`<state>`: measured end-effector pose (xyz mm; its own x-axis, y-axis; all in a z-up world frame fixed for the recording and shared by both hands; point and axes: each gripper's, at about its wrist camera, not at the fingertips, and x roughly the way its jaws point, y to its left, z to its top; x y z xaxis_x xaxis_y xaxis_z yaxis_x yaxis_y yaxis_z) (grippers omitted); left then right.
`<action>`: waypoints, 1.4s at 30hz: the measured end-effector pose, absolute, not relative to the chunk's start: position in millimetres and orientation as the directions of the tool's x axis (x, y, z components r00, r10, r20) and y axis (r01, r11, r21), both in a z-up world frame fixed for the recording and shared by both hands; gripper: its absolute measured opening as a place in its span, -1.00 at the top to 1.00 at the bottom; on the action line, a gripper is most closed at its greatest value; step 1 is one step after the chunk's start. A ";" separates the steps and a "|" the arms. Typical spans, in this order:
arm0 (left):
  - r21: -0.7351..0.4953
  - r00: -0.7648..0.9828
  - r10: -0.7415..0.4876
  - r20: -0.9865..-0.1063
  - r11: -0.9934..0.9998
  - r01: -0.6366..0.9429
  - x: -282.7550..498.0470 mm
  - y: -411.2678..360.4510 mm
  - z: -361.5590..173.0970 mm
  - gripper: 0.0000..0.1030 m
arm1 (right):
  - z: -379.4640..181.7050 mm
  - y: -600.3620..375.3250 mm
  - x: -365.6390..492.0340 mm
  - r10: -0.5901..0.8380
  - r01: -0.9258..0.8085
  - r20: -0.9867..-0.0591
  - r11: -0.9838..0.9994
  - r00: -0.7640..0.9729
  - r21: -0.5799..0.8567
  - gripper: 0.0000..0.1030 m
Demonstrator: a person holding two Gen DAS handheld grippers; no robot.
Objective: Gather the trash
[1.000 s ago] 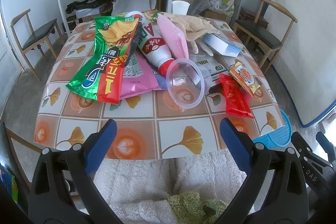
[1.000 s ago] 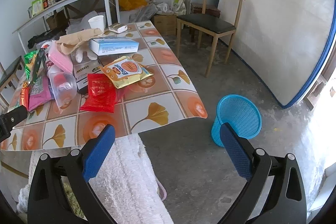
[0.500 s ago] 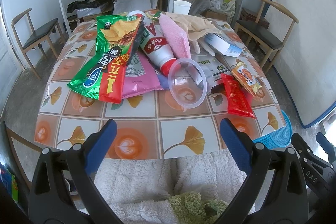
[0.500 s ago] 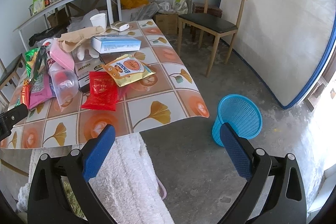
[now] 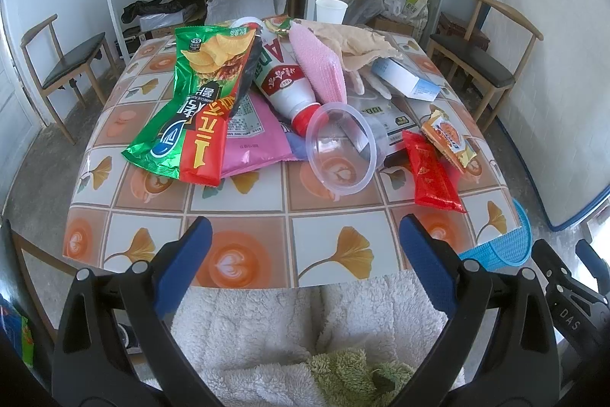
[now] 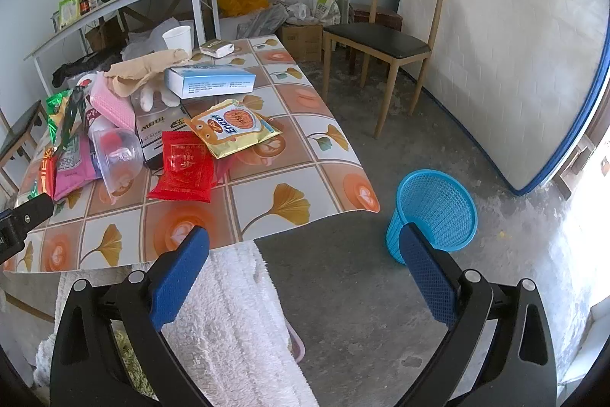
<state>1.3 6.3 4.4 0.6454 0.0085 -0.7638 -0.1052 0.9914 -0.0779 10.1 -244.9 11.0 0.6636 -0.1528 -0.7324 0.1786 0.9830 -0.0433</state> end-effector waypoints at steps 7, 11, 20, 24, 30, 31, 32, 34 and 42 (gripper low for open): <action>-0.077 0.644 0.010 -0.765 0.991 -0.106 1.5 6.3 4.4 -0.83 | 10.8 -245.3 10.2 -0.151 0.178 -0.733 0.983 0.663 -0.041 -0.88; -0.077 0.644 0.010 -0.765 0.991 -0.107 1.3 7.4 3.4 -0.83 | 10.8 -245.9 10.4 -0.150 0.178 -0.734 0.983 0.663 -0.041 -0.88; -0.076 0.642 0.010 -0.766 0.991 -0.107 1.7 7.6 3.2 -0.83 | 10.4 -244.6 9.6 -0.151 0.187 -0.735 0.982 0.661 -0.034 -0.88; -0.080 0.641 0.009 -0.767 0.991 -0.110 -0.1 12.4 0.2 -0.83 | 10.5 -245.4 9.9 -0.154 0.194 -0.736 0.981 0.660 -0.031 -0.88; -0.091 0.638 0.010 -0.770 0.988 -0.126 0.1 22.6 -13.2 -0.83 | 12.9 -245.9 17.4 -0.160 0.203 -0.735 0.979 0.658 -0.032 -0.88; -0.093 0.637 0.011 -0.771 0.987 -0.129 2.0 24.4 -14.0 -0.84 | 14.0 -245.4 19.2 -0.161 0.204 -0.734 0.978 0.660 -0.031 -0.88; -0.099 0.639 0.009 -0.769 0.986 -0.132 2.1 27.8 -15.7 -0.83 | 15.1 -245.0 20.5 -0.163 0.206 -0.731 0.978 0.662 -0.031 -0.88; -0.103 0.639 0.006 -0.769 0.986 -0.134 3.8 33.7 -17.5 -0.83 | 17.9 -243.7 23.4 -0.169 0.209 -0.721 0.977 0.672 -0.034 -0.88; -0.168 0.711 -0.102 -0.696 0.986 -0.023 12.0 44.3 -14.0 -0.83 | 22.4 -248.0 39.4 -0.125 0.192 -0.703 0.981 0.700 0.017 -0.88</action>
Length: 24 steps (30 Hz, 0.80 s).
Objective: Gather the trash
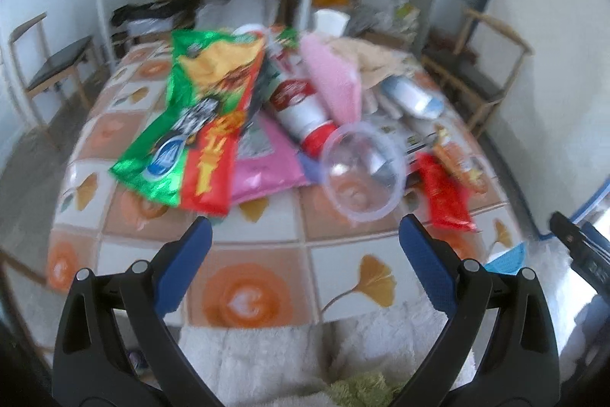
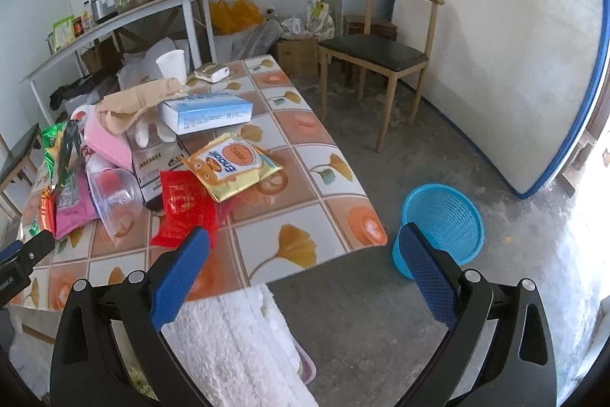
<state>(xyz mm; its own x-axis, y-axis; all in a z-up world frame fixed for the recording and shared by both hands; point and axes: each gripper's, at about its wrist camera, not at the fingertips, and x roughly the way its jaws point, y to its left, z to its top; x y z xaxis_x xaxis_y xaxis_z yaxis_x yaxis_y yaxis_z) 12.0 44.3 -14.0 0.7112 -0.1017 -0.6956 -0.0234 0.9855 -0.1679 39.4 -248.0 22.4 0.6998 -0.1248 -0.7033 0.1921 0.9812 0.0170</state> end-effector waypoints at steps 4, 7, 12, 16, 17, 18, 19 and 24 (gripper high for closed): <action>-0.215 0.763 -0.241 -0.600 0.967 0.136 9.7 35.3 -8.2 -0.83 | 20.9 -260.2 55.6 0.000 0.156 -0.732 0.977 0.682 0.144 -0.83; -0.199 0.766 -0.331 -0.551 0.944 0.265 8.9 15.9 -5.5 -0.82 | 9.4 -274.4 75.2 0.157 0.146 -0.758 0.937 0.633 0.316 -0.69; -0.111 0.717 -0.419 -0.556 0.893 0.436 14.6 -29.3 -11.9 -0.36 | -26.1 -296.1 112.1 0.457 0.179 -0.704 0.756 0.544 0.629 -0.53; -0.025 0.660 -0.376 -0.650 0.880 0.475 32.6 -66.5 -32.2 -0.11 | -59.2 -307.4 147.3 0.593 0.243 -0.639 0.611 0.490 0.753 -0.45; -0.038 0.635 -0.376 -0.675 0.877 0.479 38.9 -70.3 -37.6 -0.05 | -65.0 -307.8 154.8 0.604 0.254 -0.634 0.596 0.483 0.762 -0.44; -0.052 0.618 -0.378 -0.689 0.877 0.478 43.3 -73.8 -41.8 -0.02 | -70.1 -308.1 162.2 0.612 0.268 -0.633 0.584 0.475 0.766 -0.43; -0.053 0.610 -0.373 -0.699 0.878 0.476 47.0 -76.3 -46.7 -0.01 | -78.0 -308.2 170.5 0.625 0.287 -0.628 0.564 0.463 0.774 -0.41; 0.090 0.638 -0.301 -0.709 0.858 0.506 48.4 -98.3 -62.9 0.03 | -91.2 -305.3 197.2 0.688 0.309 -0.577 0.487 0.441 0.817 -0.30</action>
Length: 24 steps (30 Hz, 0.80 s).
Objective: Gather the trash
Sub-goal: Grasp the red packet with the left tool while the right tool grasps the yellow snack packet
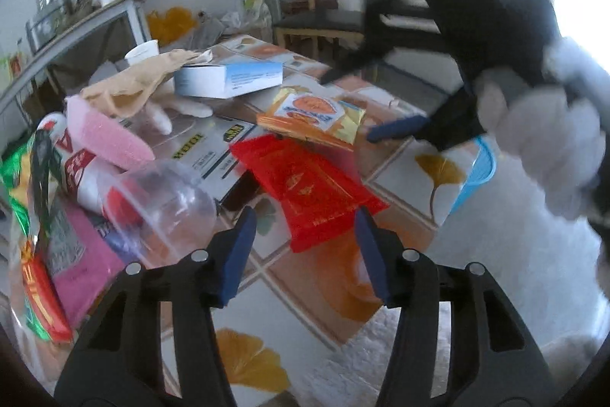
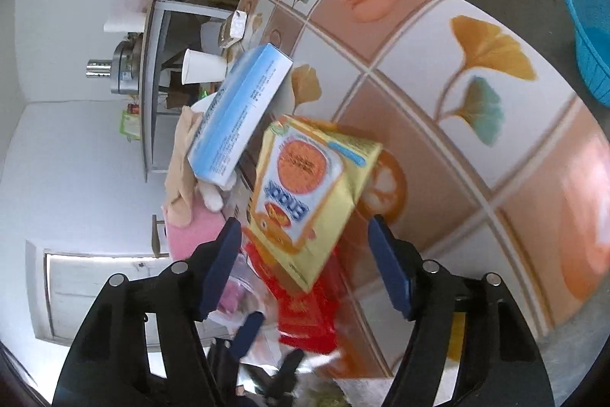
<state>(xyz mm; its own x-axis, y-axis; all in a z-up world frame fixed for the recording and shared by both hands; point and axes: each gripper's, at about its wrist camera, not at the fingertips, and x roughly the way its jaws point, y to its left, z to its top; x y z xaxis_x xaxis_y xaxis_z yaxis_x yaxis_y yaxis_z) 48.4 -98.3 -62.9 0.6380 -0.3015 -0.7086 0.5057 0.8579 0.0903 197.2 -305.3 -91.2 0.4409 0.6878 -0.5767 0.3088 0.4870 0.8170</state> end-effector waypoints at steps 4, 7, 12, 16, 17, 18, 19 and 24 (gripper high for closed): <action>0.114 0.622 -0.280 -0.731 0.849 0.517 55.7 -107.8 -72.4 0.20 | -94.0 -302.5 212.7 0.701 0.317 -0.566 0.469 0.434 0.824 -0.12; 0.140 0.623 -0.268 -0.735 0.839 0.526 58.2 -113.4 -77.9 0.35 | -99.3 -305.3 217.4 0.710 0.336 -0.553 0.442 0.435 0.832 0.11; 0.172 0.625 -0.260 -0.736 0.822 0.543 51.8 -117.5 -81.1 0.51 | -111.5 -310.1 220.7 0.718 0.360 -0.534 0.403 0.447 0.842 0.58; 0.189 0.631 -0.259 -0.731 0.811 0.553 49.8 -121.0 -81.4 0.61 | -119.4 -315.6 218.8 0.734 0.361 -0.495 0.353 0.465 0.863 0.68; 0.195 0.633 -0.259 -0.729 0.809 0.555 48.8 -121.7 -81.2 0.64 | -119.7 -316.9 217.5 0.735 0.358 -0.487 0.345 0.471 0.867 0.69; 0.199 0.636 -0.260 -0.726 0.806 0.557 47.7 -122.1 -80.5 0.68 | -119.2 -318.6 216.5 0.736 0.354 -0.480 0.339 0.478 0.872 0.70; 0.201 0.638 -0.261 -0.725 0.805 0.558 46.7 -122.7 -79.7 0.69 | -119.2 -321.5 214.3 0.735 0.348 -0.470 0.329 0.488 0.878 0.70; 0.203 0.641 -0.263 -0.721 0.804 0.558 40.9 -125.4 -73.9 0.79 | -122.0 -339.1 201.8 0.735 0.343 -0.420 0.266 0.532 0.901 0.73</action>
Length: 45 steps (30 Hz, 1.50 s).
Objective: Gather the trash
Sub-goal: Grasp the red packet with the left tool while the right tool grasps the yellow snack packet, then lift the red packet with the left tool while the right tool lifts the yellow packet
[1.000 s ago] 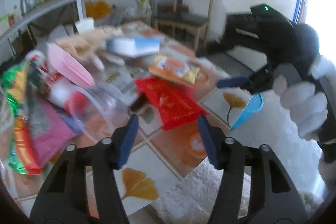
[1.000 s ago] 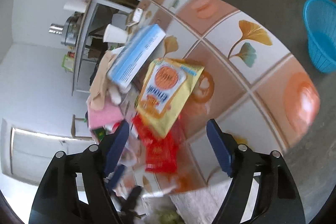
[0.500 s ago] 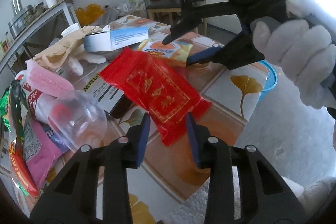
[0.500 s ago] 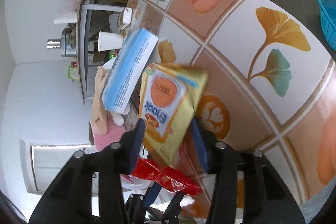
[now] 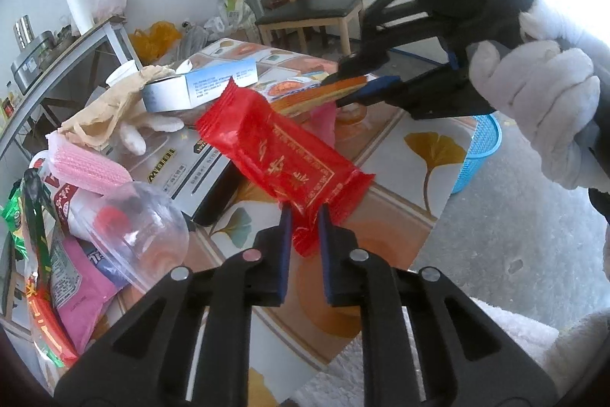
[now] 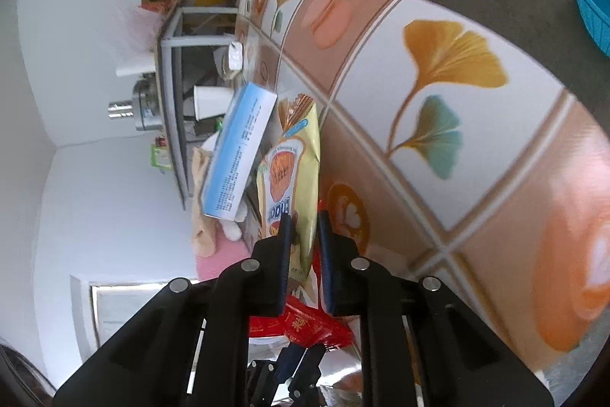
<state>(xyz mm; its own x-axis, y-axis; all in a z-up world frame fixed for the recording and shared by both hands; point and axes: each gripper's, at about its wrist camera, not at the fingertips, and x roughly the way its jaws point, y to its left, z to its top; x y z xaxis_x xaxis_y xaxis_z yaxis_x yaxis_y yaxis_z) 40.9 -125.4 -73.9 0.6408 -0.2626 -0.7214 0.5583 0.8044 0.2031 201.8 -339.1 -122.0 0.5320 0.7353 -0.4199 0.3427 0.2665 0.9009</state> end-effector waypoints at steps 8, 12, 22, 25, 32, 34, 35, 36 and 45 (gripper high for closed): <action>0.223 0.658 -0.266 -0.704 0.797 0.561 34.4 -130.9 -61.9 0.82 | -122.2 -380.9 164.3 0.696 0.332 -0.379 0.209 0.610 0.920 0.86; 0.233 0.649 -0.257 -0.716 0.788 0.569 28.4 -135.0 -61.7 0.83 | -123.4 -394.6 156.8 0.699 0.328 -0.363 0.191 0.616 0.925 0.83; 0.156 0.556 -0.237 -0.797 0.808 0.568 12.6 -122.2 -68.5 0.83 | -111.2 -364.5 184.0 0.719 0.303 -0.424 0.302 0.551 0.904 0.02; 0.145 0.551 -0.233 -0.801 0.818 0.556 11.7 -117.6 -67.0 0.83 | -104.4 -356.0 194.7 0.703 0.308 -0.480 0.369 0.524 0.877 0.01; 0.117 0.544 -0.240 -0.804 0.833 0.541 11.6 -113.2 -66.7 0.83 | -104.3 -333.5 198.8 0.711 0.339 -0.531 0.412 0.461 0.846 0.02; 0.117 0.545 -0.243 -0.802 0.831 0.543 10.8 -113.2 -66.9 0.83 | -104.0 -330.0 201.9 0.704 0.349 -0.540 0.416 0.461 0.840 0.04; 0.115 0.545 -0.246 -0.801 0.831 0.544 10.7 -112.9 -67.2 0.83 | -105.8 -328.0 204.7 0.705 0.348 -0.539 0.414 0.461 0.841 0.15; 0.115 0.546 -0.247 -0.801 0.831 0.545 10.8 -112.5 -67.5 0.83 | -107.0 -326.3 207.1 0.704 0.351 -0.541 0.416 0.460 0.839 0.31; 0.163 0.585 -0.233 -0.777 0.823 0.544 -0.8 -115.4 -73.5 0.83 | -129.4 -315.4 217.5 0.761 0.367 -0.442 0.285 0.475 0.885 0.69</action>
